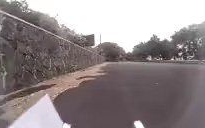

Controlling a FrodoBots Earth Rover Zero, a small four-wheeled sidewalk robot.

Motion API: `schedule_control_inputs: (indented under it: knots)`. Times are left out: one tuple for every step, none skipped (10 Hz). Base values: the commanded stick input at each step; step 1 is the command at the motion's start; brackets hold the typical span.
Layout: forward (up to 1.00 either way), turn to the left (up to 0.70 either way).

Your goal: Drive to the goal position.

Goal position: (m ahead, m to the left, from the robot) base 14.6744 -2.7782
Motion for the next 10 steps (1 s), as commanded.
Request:
schedule_control_inputs:
  knots:
    - [1.00, -0.13]
    - [1.00, -0.29]
    - [1.00, -0.29]
    - [1.00, -0.29]
    - [1.00, -0.29]
    - [1.00, -0.28]
    - [1.00, -0.28]
    - [1.00, -0.28]
    - [1.00, -0.28]
    - [1.00, -0.23]
